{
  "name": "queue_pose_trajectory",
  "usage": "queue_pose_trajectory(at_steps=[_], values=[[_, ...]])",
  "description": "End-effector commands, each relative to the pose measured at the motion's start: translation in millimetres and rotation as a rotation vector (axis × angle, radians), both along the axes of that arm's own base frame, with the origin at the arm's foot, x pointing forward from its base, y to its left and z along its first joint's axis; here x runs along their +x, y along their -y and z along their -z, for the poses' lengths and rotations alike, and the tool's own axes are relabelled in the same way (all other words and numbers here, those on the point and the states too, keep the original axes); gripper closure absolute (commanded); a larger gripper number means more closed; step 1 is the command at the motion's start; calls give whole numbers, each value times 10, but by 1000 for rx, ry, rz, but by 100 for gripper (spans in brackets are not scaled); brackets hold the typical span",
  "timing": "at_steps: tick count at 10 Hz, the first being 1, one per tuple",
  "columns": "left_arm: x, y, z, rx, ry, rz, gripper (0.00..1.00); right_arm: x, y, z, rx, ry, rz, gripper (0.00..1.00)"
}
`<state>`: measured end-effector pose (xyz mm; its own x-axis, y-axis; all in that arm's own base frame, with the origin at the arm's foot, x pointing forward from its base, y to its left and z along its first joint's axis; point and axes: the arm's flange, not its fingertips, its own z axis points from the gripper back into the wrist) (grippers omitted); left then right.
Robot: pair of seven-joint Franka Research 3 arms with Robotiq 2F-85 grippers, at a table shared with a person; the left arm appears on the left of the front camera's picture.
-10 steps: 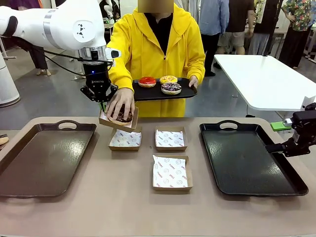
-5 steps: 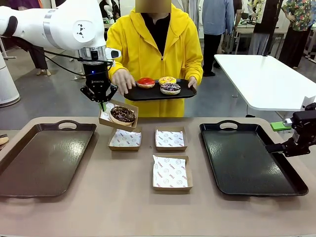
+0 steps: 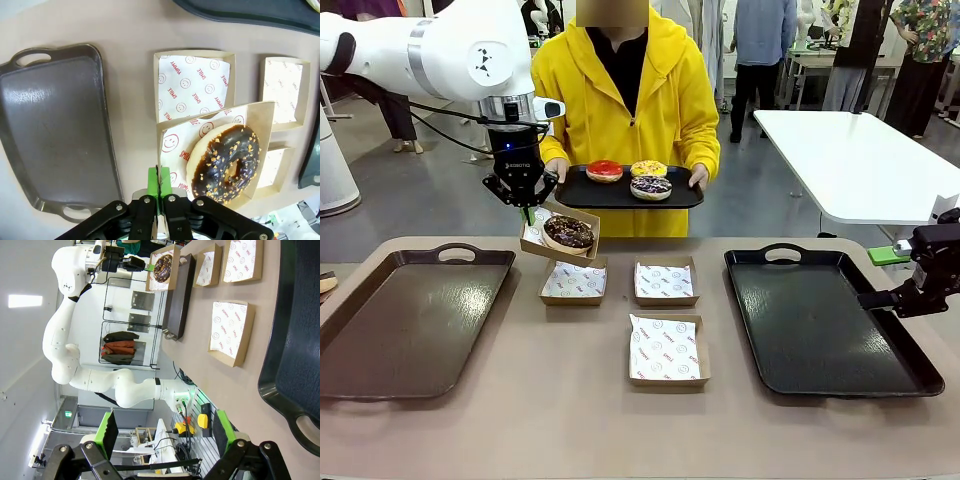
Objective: Individually package the donuts and arrange them on the tray.
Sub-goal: Place the picked Paper togo box on the Handle tray while simultaneously picking up another Paper togo box from the table with the other hand.
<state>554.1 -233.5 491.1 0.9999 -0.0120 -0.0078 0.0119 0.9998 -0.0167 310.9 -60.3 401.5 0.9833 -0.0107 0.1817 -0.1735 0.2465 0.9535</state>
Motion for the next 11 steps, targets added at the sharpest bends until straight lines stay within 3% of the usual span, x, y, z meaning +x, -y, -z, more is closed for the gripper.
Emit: queue_pose_trajectory(at_steps=[1,3,6,9,11], values=[[-43,-4,-13,4,-1,-19,100,-1,4,-2,5,1,0,0],[-14,-111,-54,-3,11,37,99,76,-127,-100,-72,-4,-8,0],[-493,-519,-284,16,-6,122,99,261,-581,-398,-331,-36,-43,0],[-971,-960,-244,60,12,51,99,572,-1307,-655,-569,-56,-36,0],[-1159,-1244,-99,55,35,-45,99,735,-1834,-650,-672,-53,-42,0]])
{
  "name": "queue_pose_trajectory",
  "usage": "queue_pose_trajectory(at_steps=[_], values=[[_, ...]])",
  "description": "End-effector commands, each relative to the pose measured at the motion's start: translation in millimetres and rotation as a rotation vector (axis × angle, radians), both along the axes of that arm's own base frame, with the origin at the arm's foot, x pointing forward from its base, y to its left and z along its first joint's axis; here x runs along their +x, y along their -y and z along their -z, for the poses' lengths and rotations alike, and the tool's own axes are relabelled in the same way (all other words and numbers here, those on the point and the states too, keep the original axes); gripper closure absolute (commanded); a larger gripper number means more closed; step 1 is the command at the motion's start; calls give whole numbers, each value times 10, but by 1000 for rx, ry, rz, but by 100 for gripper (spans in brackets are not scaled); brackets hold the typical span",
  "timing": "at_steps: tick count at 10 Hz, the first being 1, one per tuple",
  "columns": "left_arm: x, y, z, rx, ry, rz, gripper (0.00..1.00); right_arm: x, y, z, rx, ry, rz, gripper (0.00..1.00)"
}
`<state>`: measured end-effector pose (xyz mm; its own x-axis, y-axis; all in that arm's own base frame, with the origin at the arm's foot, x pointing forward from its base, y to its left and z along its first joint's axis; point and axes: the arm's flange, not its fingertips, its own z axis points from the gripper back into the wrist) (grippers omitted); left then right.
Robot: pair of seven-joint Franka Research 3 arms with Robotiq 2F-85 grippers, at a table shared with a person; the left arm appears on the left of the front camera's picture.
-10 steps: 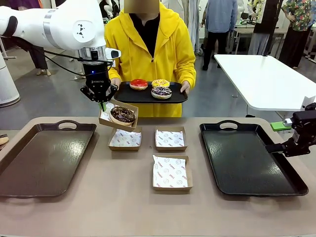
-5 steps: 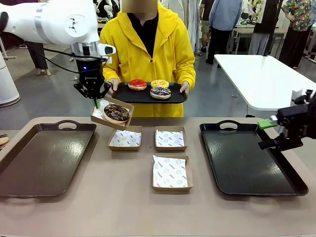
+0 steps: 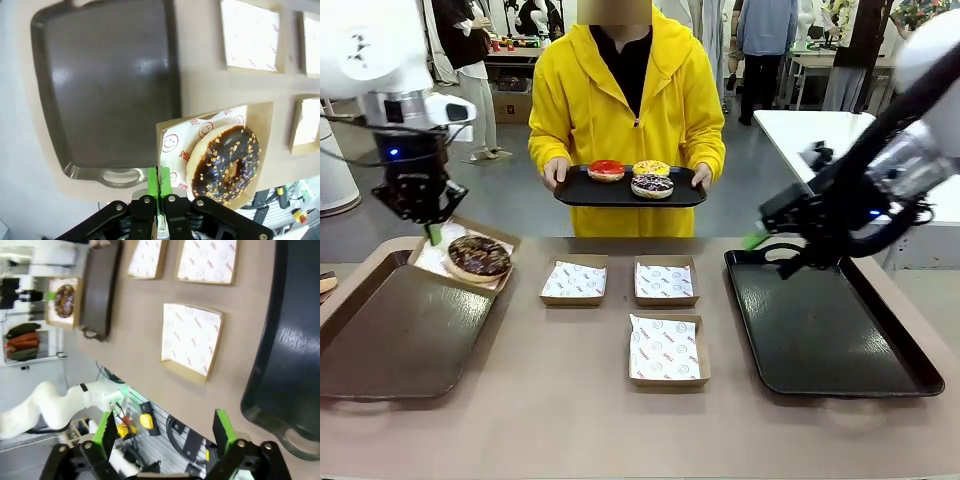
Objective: Individually package the donuts and arrange them on the tray.
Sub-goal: Place the picked Paper togo box on the Handle tray while simultaneously picking up another Paper togo box from the table with the other hand.
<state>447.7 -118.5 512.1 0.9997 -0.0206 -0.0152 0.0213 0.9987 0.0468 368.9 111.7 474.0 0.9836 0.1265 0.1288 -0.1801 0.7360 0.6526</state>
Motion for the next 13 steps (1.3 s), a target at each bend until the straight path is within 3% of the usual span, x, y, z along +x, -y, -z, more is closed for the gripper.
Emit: queue_pose_trajectory(at_steps=[1,6,7,13], values=[[-209,-236,201,-21,59,-68,99,242,-346,147,-129,-30,12,0],[-338,-680,414,-55,22,-61,99,481,-760,519,-242,-47,54,0],[-342,-543,399,-12,19,-79,99,395,-688,502,-221,-20,28,0],[-342,-543,399,-12,19,-79,99,395,-688,502,-221,-20,28,0]])
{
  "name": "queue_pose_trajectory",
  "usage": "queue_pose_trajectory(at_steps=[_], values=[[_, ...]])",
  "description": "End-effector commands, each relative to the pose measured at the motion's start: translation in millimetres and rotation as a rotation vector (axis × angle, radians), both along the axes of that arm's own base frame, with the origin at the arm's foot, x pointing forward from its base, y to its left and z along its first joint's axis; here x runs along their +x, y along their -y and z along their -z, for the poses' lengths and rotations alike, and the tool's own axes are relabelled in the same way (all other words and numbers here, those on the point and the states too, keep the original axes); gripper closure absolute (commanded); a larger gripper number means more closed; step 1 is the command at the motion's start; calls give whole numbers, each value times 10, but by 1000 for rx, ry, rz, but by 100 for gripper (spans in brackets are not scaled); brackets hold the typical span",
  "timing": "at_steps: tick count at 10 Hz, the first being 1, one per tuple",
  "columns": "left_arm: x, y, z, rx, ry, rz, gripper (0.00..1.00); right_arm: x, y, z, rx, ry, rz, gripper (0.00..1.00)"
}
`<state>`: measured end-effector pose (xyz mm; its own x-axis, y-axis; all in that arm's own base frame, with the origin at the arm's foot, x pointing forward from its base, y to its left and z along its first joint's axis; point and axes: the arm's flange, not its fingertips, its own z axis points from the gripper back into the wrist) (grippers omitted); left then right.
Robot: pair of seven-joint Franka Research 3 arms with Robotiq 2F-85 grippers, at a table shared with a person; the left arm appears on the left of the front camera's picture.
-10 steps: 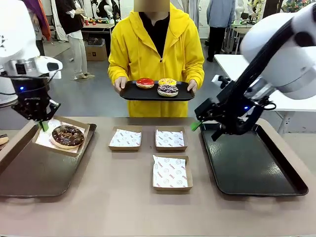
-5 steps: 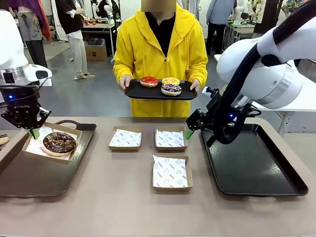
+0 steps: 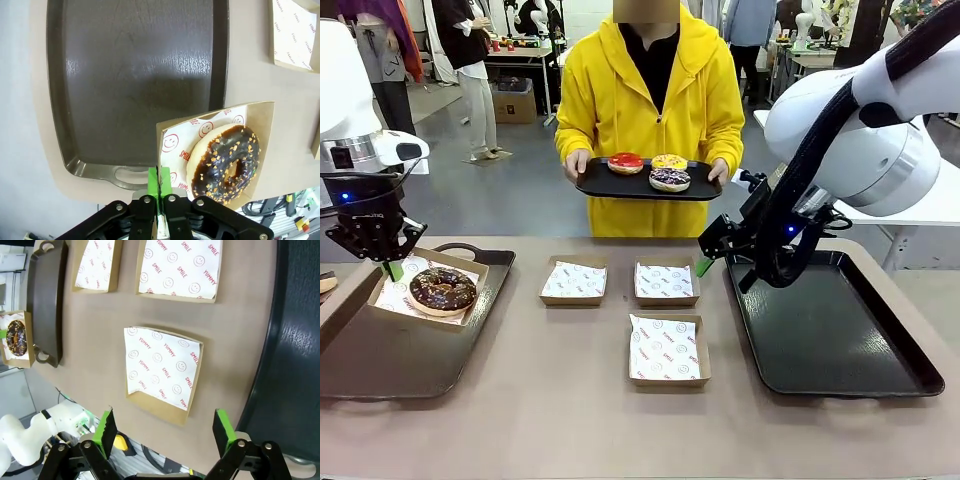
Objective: Individually package the donuts and arrange them on the tray.
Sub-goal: Place the picked Paper togo box on the Handle tray while simultaneously picking up another Paper togo box from the table with the other hand.
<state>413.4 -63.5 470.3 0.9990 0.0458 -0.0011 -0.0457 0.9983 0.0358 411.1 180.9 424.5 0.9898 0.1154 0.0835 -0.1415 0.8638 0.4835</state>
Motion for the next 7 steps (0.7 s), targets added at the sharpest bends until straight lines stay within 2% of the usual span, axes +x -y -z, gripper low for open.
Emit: queue_pose_trajectory(at_steps=[1,2,3,5,7], values=[[2,8,-19,-1,5,-13,99,-27,4,7,-6,-1,-6,0],[0,0,0,0,0,0,99,0,0,0,0,0,0,0],[-41,27,56,18,11,67,99,-64,-161,15,-102,20,-18,0],[-156,-11,180,19,18,94,99,-176,-506,65,-237,36,-19,0],[-230,-41,309,34,34,107,99,-277,-734,201,-310,33,6,0]])
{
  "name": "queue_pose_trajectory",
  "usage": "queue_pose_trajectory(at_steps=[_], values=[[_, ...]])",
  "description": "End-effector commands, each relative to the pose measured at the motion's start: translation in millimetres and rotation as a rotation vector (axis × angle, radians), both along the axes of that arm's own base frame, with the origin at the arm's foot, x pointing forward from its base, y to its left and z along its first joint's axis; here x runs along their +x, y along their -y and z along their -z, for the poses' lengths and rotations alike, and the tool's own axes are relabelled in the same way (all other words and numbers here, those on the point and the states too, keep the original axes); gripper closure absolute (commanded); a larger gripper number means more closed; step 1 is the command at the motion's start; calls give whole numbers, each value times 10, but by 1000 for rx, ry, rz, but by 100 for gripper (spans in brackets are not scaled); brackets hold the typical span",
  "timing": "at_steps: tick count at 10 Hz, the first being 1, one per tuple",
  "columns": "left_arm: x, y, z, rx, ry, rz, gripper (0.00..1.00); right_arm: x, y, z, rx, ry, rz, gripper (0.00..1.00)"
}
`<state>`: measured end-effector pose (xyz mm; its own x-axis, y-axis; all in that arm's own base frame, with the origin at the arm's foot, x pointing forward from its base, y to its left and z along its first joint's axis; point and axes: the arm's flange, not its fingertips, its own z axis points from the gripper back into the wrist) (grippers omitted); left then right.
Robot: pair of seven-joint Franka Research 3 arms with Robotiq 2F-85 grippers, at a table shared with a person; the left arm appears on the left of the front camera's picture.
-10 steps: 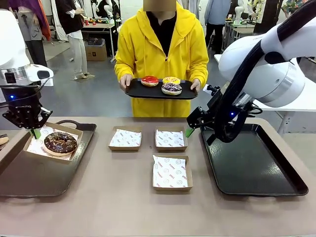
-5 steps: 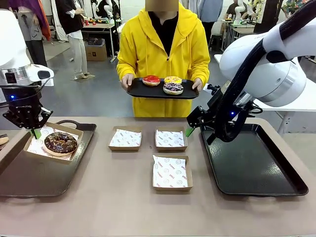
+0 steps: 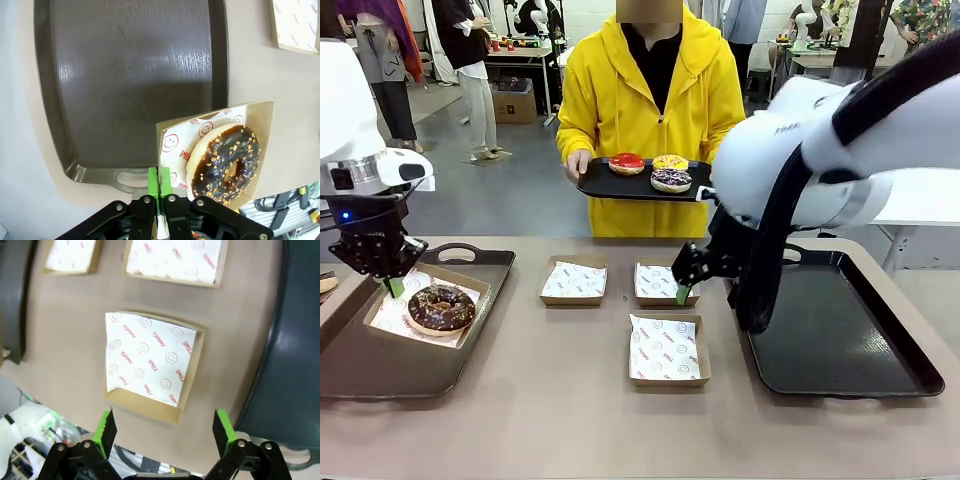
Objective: Individually package the donuts and arrange them on the tray.
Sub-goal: Place the picked Paper togo box on the Handle tray while simultaneously picking up another Paper togo box from the table with the other hand.
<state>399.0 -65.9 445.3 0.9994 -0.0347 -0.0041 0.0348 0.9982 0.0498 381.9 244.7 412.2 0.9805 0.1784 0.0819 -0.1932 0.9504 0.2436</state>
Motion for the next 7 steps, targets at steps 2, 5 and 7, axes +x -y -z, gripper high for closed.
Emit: queue_pose_trajectory(at_steps=[2,5,7], values=[[-157,-95,183,23,54,45,99,-52,-227,261,-118,-8,87,0],[-179,-224,275,0,43,45,99,-82,-308,478,-159,-59,111,0],[-164,-299,321,-19,27,64,99,-108,-334,566,-163,-74,104,0]])
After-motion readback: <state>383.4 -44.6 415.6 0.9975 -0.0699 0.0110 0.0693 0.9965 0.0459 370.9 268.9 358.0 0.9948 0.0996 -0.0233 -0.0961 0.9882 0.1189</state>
